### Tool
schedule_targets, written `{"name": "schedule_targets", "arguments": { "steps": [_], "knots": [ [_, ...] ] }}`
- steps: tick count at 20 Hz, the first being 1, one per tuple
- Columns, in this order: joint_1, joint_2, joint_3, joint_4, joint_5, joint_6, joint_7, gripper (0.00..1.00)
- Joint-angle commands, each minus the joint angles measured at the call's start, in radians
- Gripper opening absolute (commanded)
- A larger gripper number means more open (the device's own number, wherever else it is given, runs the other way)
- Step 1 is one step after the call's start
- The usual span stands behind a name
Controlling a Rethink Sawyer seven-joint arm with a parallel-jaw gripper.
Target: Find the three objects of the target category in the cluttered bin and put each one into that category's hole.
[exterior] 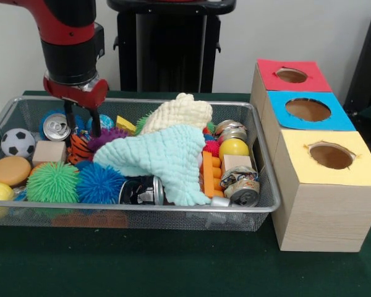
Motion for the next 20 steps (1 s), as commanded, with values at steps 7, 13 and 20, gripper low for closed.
{"name": "schedule_targets", "arguments": {
  "steps": [7, 13, 20],
  "knots": [
    [0.032, 0.124, 0.042, -0.131, 0.017, 0.001, 0.072, 1.00],
    [0.040, 0.271, 0.033, -0.205, -0.024, -0.116, 0.075, 1.00],
    [0.033, 0.307, 0.031, -0.234, -0.040, -0.107, 0.029, 1.00]
  ]
}}
